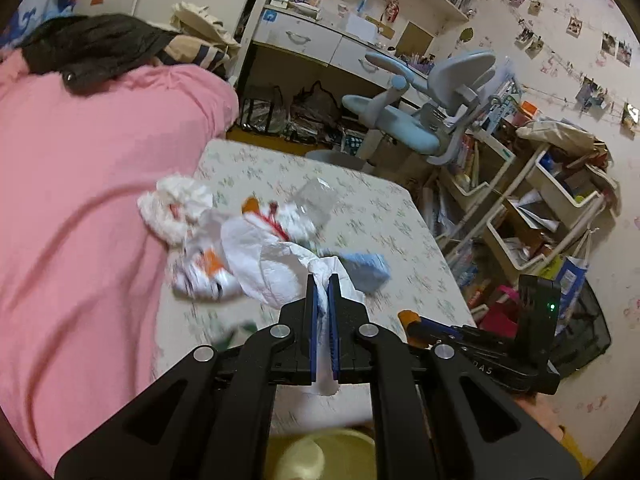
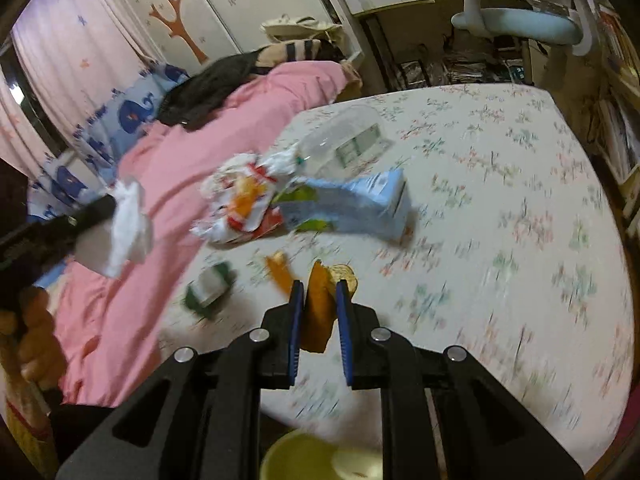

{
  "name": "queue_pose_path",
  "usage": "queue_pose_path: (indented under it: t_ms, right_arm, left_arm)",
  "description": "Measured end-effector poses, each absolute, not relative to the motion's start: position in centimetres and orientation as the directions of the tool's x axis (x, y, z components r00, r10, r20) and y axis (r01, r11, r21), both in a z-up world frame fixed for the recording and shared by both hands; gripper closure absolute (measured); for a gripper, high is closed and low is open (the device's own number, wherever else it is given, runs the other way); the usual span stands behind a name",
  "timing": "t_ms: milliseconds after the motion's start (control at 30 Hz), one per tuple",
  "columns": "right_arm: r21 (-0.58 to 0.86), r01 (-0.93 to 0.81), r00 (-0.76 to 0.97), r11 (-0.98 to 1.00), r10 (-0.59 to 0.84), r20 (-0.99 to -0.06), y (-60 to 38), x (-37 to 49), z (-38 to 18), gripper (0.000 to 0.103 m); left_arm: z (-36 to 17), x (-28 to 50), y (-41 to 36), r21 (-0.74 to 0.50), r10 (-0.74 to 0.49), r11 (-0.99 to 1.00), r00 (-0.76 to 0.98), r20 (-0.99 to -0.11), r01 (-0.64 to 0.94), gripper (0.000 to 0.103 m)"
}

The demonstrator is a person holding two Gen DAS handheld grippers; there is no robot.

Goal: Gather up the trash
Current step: 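Carry both items to the yellow bowl and open both tools to drop them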

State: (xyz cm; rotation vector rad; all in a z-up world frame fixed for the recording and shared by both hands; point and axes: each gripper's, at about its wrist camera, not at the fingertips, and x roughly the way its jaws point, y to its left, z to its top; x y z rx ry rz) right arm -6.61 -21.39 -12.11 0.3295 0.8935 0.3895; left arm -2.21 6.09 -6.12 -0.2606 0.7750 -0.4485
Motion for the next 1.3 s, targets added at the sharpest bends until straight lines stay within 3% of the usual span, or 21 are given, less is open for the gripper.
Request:
queue_pose_path:
  t_ms: [333,633,667,733,767,833,900,1000,1300]
  right_arm:
    - [0.499,-0.202,0.538,0.842,0.522,-0.662,-21.2,-13.8,-12.5,0.086]
    - [0.44,-0.196,0.353,0.876,0.482,-0.802,-17.8,-18.1,-17.2,0.082]
    - [0.409,-0.189,0.35,0.893,0.451,-0.821,-17.6,-18.3,-17.5,0.079]
    - [0.347,-0.16,0.358,0.924,0.381,-0.852,-17.7,-18.8,-17.8,0.055]
    - [0.324,-0.138,0.373,0.936,0.352,-0.858,-18.0,-19.0,-17.8,0.048]
    - [0.309,-0.109,0.402,0.945,0.327,-0.856,-18.7,-19.3,-17.5,0.044]
    - [0.308,-0.082,0.435,0.948,0.313,-0.844,-19.6,-19.6,-17.1,0.044]
    - [0.326,-0.06,0.486,0.944,0.313,-0.816,-20.2,-20.2,-16.5,0.04]
    - [0.344,-0.082,0.645,0.936,0.313,-0.697,-19.8,-23.2,-12.0,0.033]
  left_arm:
    - [-10.7,-9.0,2.2,-0.301,-0.443,0.892,0.522,-0.729,0.338,0.098]
    - [-15.5,-13.0,-0.5,-0.295,-0.421,0.886,0.354,-0.835,0.359,0.097]
    - [-16.0,-13.4,-0.6,-0.285,-0.406,0.891,0.34,-0.848,0.354,0.098]
    - [-16.8,-13.8,-0.9,-0.281,-0.392,0.893,0.304,-0.868,0.351,0.094]
    - [-17.1,-13.9,-1.0,-0.278,-0.388,0.894,0.295,-0.873,0.351,0.091]
    - [-17.1,-14.3,-1.0,-0.267,-0.378,0.896,0.291,-0.879,0.355,0.073]
    - [-16.9,-14.7,-1.0,-0.271,-0.383,0.894,0.294,-0.876,0.357,0.065]
    - [-15.9,-15.2,-0.7,-0.287,-0.406,0.888,0.32,-0.856,0.359,0.063]
    - [-11.6,-16.6,3.5,-0.438,-0.513,0.858,0.517,-0.686,0.27,0.049]
